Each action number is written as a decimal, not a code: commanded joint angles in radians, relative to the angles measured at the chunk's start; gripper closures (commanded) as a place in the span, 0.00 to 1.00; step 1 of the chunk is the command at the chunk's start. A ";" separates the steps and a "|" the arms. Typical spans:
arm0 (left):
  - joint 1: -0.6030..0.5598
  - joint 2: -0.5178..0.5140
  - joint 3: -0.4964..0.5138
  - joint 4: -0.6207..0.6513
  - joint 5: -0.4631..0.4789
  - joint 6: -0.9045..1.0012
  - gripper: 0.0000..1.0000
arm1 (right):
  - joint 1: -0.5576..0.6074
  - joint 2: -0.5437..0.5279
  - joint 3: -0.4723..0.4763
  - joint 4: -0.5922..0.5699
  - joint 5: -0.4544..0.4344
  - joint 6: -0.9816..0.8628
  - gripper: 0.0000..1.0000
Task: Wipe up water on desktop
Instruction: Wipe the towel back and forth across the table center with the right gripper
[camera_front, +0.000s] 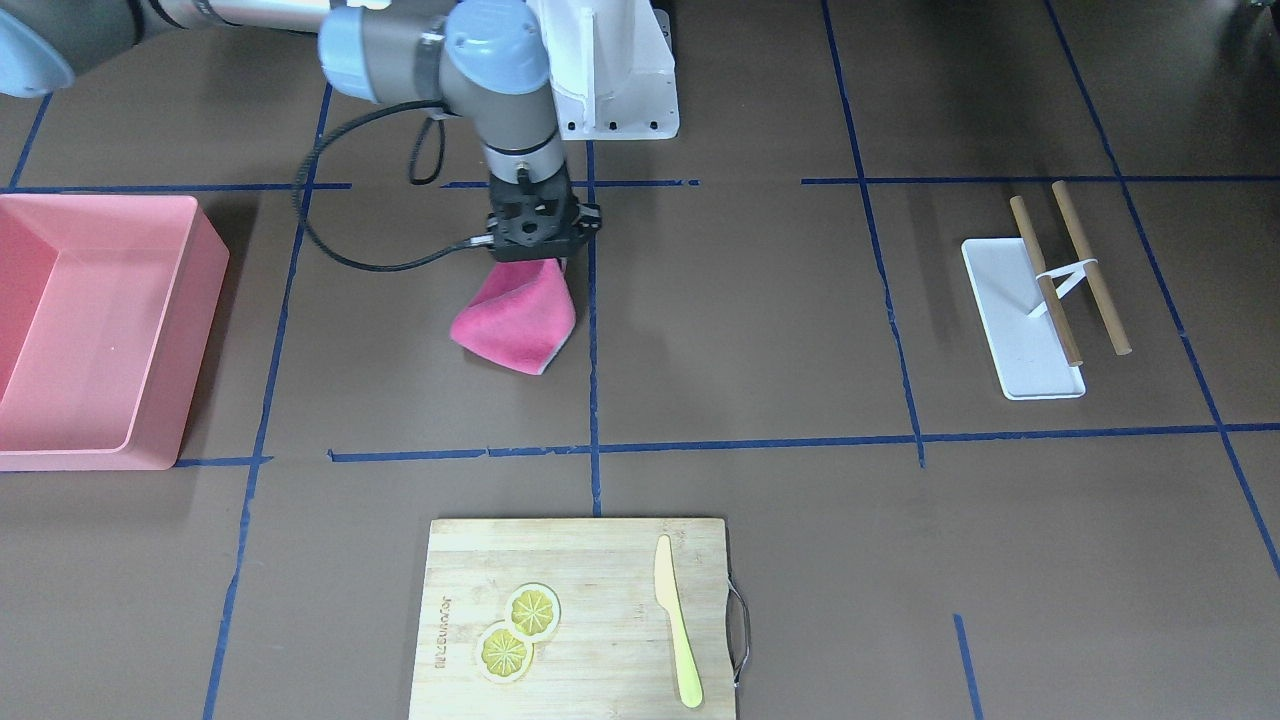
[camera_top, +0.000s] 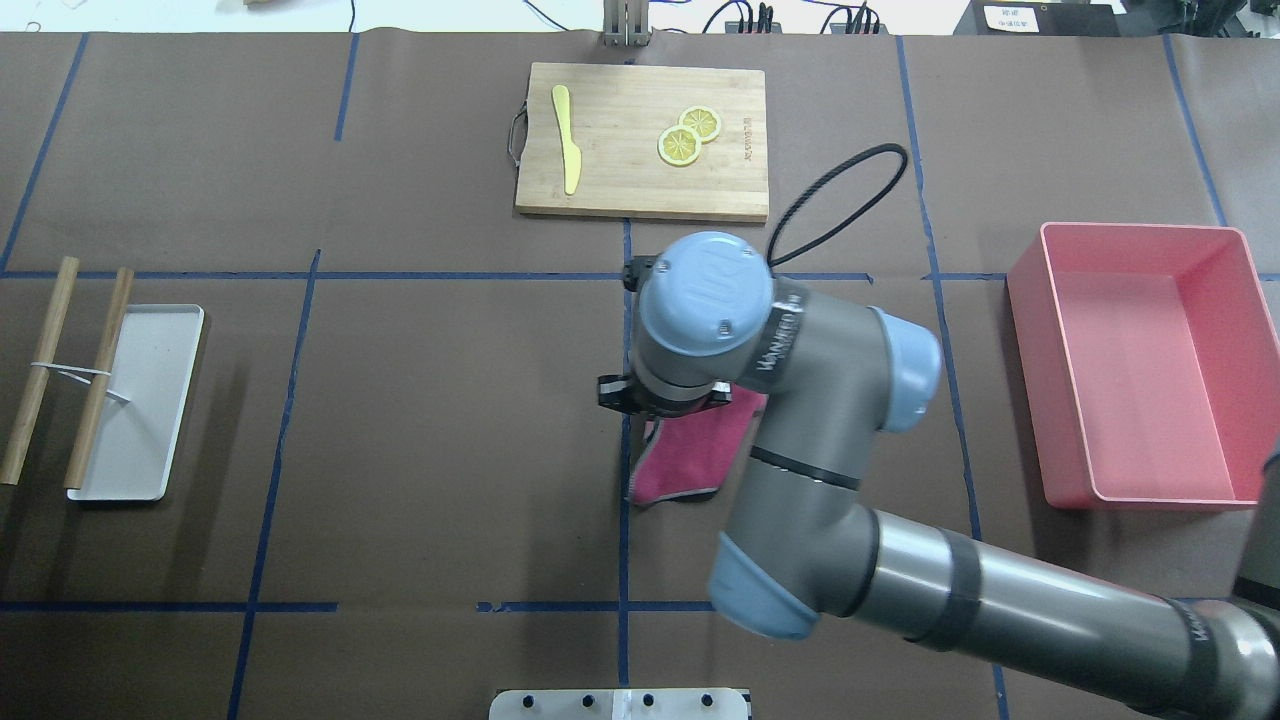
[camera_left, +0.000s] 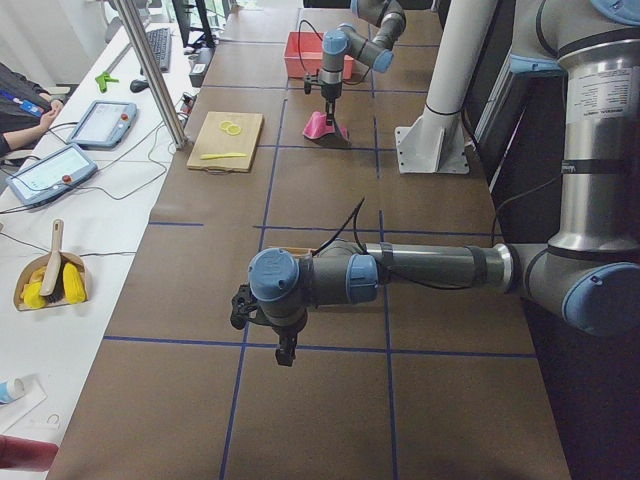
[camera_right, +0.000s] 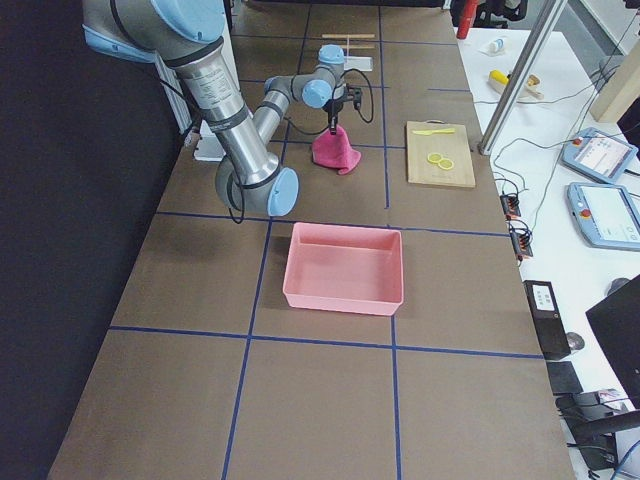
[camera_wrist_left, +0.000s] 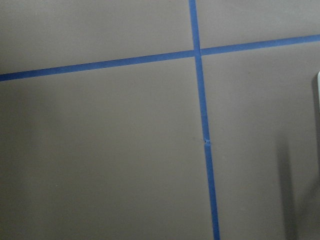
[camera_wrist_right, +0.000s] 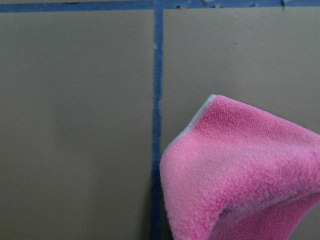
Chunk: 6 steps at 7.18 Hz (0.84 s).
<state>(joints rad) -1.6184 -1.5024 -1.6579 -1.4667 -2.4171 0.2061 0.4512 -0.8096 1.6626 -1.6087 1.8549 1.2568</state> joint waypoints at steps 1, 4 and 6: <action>0.000 0.001 0.000 -0.001 -0.008 -0.001 0.00 | -0.011 0.022 -0.037 0.000 -0.003 0.024 1.00; 0.000 0.001 -0.002 -0.001 -0.008 -0.001 0.00 | 0.038 -0.245 0.170 -0.003 0.012 -0.127 1.00; 0.000 0.001 -0.002 -0.001 -0.008 -0.001 0.00 | 0.082 -0.400 0.254 -0.002 0.012 -0.261 1.00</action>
<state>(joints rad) -1.6183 -1.5018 -1.6597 -1.4680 -2.4252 0.2055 0.5069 -1.1072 1.8547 -1.6118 1.8657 1.0754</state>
